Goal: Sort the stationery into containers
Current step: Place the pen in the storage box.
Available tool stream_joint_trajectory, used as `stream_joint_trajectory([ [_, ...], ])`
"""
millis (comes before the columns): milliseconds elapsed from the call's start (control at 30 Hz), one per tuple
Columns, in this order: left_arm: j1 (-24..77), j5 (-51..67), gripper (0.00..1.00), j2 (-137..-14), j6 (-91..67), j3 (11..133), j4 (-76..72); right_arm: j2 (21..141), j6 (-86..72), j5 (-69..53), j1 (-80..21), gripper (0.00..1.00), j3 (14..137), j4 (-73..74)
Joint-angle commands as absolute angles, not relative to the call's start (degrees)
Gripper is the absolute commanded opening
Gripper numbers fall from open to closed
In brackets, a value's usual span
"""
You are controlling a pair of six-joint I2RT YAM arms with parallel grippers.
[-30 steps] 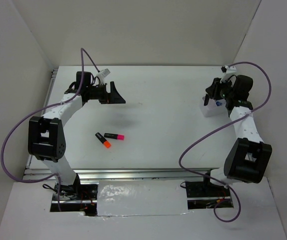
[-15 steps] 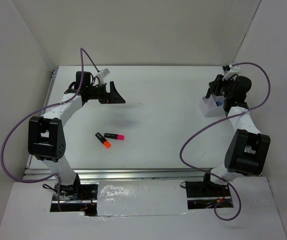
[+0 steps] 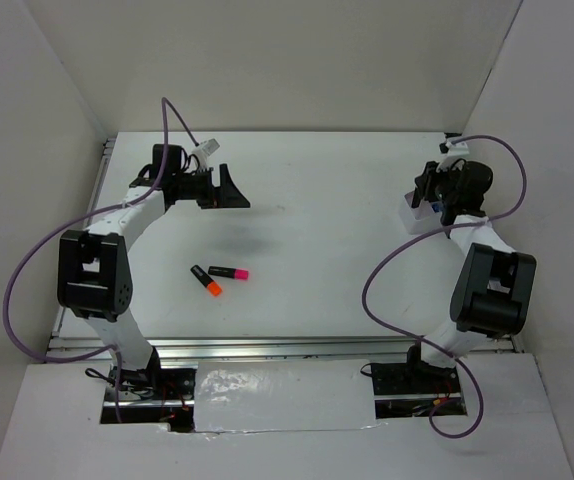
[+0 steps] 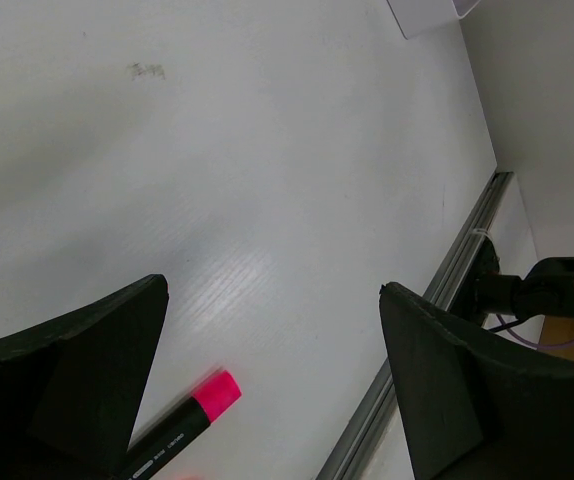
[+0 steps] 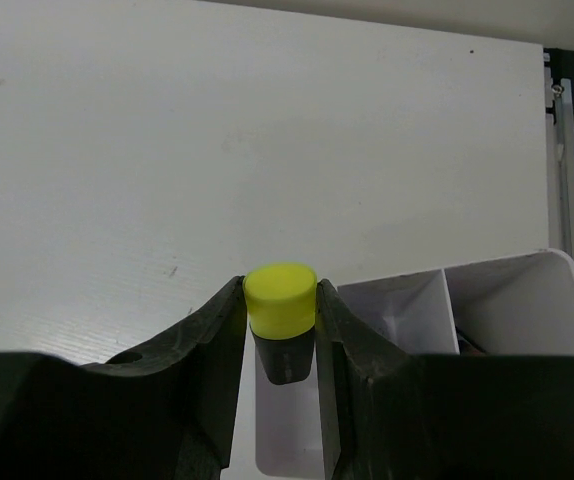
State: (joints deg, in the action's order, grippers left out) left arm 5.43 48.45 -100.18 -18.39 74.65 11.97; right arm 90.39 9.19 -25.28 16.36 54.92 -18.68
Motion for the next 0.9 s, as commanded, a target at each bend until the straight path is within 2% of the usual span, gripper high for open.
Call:
stream_joint_trajectory([
  [0,5.01,49.83,0.99,-100.81,-18.19,76.38,11.16,92.19,11.42,-24.96,15.82,0.12,55.46,-22.76],
  [300,5.01,49.57,0.99,-101.6,-18.28,76.99,11.25,94.48,12.66,-21.98,13.54,0.18,58.35,-21.19],
  [367,5.01,49.57,0.99,-101.6,-18.11,76.99,11.51,95.27,12.66,-21.45,13.19,0.24,59.15,-20.57],
  [433,4.75,49.57,0.99,-101.69,-17.93,77.08,11.6,95.88,12.48,-20.92,12.92,0.36,60.2,-19.69],
  [533,4.4,49.66,0.99,-101.78,-18.02,77.17,11.69,96.59,12.04,-20.57,12.83,0.45,61.43,-18.2],
  [867,3.17,49.92,0.99,-100.55,-12.94,77.43,14.84,93.35,11.34,-21.17,12.83,0.52,59.68,-16.18],
])
